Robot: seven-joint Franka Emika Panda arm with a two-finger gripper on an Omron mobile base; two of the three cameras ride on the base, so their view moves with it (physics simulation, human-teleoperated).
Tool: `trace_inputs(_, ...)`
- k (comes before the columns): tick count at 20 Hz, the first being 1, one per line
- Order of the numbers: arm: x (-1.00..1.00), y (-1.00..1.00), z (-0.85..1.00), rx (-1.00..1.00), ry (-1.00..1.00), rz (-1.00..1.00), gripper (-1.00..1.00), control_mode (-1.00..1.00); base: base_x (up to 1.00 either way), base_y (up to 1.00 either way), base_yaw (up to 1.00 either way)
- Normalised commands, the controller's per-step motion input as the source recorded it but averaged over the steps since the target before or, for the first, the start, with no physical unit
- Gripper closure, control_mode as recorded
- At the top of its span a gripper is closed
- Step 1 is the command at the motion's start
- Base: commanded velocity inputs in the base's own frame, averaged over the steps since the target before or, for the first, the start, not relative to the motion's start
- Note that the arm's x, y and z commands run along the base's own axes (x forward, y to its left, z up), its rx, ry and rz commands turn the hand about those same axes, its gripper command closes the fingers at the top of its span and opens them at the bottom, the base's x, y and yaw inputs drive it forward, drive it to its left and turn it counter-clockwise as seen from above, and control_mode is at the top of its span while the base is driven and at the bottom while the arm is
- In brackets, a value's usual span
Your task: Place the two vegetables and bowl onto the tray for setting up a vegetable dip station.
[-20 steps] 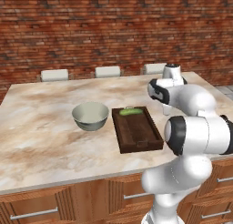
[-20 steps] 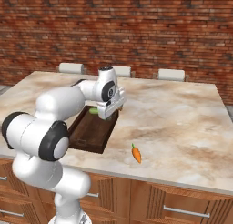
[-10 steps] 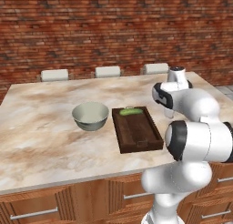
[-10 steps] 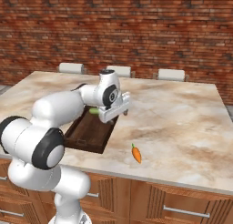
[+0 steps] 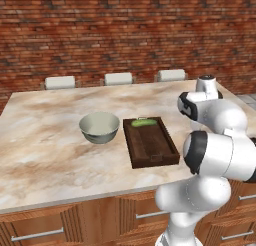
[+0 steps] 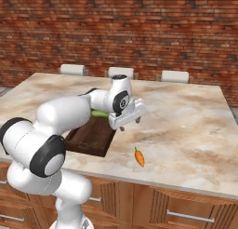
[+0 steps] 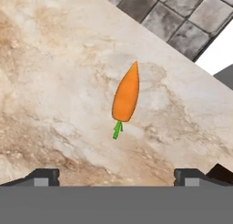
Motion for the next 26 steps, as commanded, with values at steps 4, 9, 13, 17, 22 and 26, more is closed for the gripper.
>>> trace_inputs(4, -0.21, -0.28, -0.1, 0.02, 0.0, -0.09, -1.0, -1.0, 0.0, 0.0, 0.0)
trace_inputs(9, -0.22, -0.16, -0.08, 0.03, 0.0, -0.09, -1.0, -1.0, 0.0, 0.0, 0.0)
trace_inputs(13, -0.16, 0.0, -0.06, 0.0, 0.0, -0.08, -1.0, -1.0, 0.0, 0.0, 0.0)
trace_inputs(17, -0.16, 0.0, -0.08, 0.0, 0.0, -0.05, -1.0, -1.0, 0.0, 0.0, 0.0)
trace_inputs(22, -0.13, 0.0, -0.16, 0.0, 0.0, -0.04, -1.0, -1.0, 0.0, 0.0, 0.0)
trace_inputs(26, -0.04, 0.0, -0.26, 0.0, 0.0, -0.01, -1.0, -1.0, 0.0, 0.0, 0.0)
